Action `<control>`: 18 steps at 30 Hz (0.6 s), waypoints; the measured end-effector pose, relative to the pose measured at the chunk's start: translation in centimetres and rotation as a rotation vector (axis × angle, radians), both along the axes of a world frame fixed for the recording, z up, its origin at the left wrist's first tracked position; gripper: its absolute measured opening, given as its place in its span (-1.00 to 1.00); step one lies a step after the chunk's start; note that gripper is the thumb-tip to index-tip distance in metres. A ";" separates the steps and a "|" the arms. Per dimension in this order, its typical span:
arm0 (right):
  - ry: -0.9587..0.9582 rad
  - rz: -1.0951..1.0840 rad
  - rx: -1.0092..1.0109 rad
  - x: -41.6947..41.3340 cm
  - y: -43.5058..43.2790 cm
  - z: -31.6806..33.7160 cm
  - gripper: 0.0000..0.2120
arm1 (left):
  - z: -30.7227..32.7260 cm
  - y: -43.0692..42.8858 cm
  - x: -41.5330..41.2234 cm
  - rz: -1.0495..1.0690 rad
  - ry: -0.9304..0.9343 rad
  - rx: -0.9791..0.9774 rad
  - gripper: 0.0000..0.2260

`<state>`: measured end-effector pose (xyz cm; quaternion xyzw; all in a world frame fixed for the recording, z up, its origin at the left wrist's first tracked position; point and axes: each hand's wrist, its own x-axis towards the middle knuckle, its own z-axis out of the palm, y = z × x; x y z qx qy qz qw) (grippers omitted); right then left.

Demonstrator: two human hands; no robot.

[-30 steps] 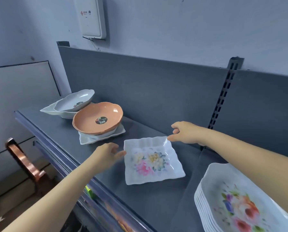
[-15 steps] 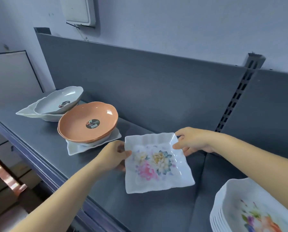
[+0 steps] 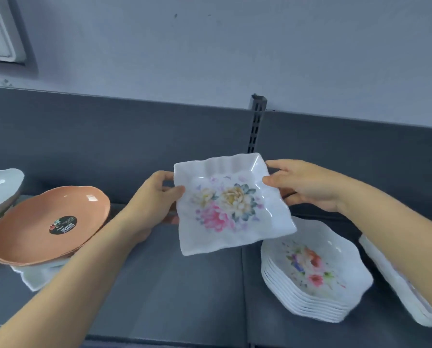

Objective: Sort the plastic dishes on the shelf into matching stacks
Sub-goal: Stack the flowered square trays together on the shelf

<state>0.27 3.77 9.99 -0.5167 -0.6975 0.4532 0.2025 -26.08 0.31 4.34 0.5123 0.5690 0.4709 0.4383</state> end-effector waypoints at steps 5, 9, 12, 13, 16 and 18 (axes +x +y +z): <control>0.091 -0.184 0.011 6.4 -5.0 0.1 -0.66 | 1.4 0.3 5.2 -0.117 -0.077 0.063 -0.78; 0.127 -0.322 0.034 11.2 -8.5 0.0 -0.63 | 2.1 0.0 10.5 -0.238 -0.094 0.067 -0.78; 0.130 -0.403 0.050 15.1 -10.6 -0.3 -0.67 | 2.4 -0.7 15.0 -0.297 -0.110 0.064 -0.81; 0.125 -0.427 0.056 16.5 -11.2 -0.5 -0.67 | 2.3 -1.0 16.5 -0.317 -0.108 0.067 -0.80; 0.103 -0.519 0.068 20.9 -12.7 -1.2 -0.67 | 2.1 -1.8 21.2 -0.427 -0.090 0.082 -0.78; 0.102 -0.575 0.051 24.1 -13.3 -2.0 -0.66 | 1.8 -2.6 24.6 -0.521 -0.093 0.084 -0.77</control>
